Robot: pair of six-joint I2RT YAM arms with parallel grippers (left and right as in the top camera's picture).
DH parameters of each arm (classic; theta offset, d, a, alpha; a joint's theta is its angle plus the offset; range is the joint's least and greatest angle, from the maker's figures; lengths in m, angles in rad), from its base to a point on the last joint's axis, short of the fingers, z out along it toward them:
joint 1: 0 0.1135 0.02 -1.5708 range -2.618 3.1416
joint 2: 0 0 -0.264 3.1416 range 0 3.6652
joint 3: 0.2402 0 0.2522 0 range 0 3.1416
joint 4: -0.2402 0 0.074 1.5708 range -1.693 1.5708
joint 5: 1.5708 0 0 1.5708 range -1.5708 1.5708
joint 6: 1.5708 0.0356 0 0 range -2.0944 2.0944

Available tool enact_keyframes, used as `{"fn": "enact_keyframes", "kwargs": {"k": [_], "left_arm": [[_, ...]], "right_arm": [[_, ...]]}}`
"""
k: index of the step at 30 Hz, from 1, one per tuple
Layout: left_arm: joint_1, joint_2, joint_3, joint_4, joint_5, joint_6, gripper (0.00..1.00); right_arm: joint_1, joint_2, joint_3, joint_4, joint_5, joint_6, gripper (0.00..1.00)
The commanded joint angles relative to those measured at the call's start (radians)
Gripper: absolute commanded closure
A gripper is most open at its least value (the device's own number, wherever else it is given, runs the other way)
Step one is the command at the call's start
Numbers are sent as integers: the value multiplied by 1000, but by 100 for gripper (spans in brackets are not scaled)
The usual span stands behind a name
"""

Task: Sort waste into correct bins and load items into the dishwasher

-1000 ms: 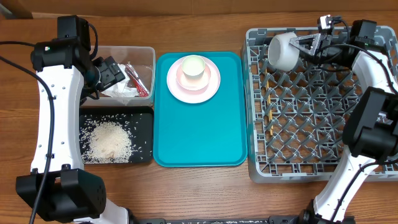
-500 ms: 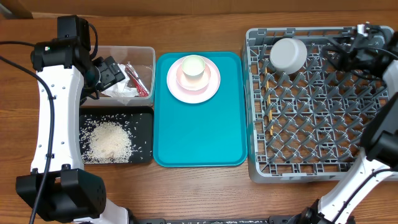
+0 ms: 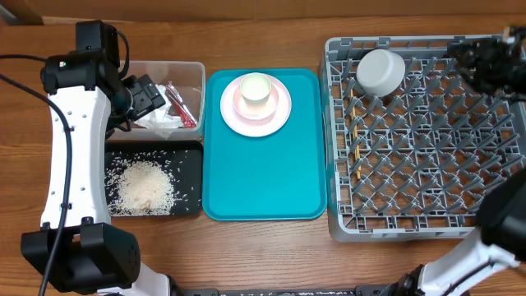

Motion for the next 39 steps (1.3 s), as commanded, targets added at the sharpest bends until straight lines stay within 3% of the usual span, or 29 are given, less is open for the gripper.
{"fn": "enact_keyframes", "kwargs": {"k": [1, 9, 15, 19, 22, 39], "left_arm": [[3, -3, 23, 1, -3, 1, 0], [3, -3, 23, 1, -3, 1, 0], [3, -3, 23, 1, -3, 1, 0], [3, -3, 23, 1, -3, 1, 0], [3, -3, 23, 1, -3, 1, 0], [3, -3, 23, 1, -3, 1, 0]], "right_arm": [[111, -142, 13, -16, 202, -54, 43], [509, -245, 13, -106, 468, -99, 46], [846, -181, 13, -89, 657, -205, 50], [995, -100, 13, -18, 773, -211, 52], [1059, -34, 13, 47, 822, -211, 58], [1104, 220, 13, 353, 839, -211, 57]]}}
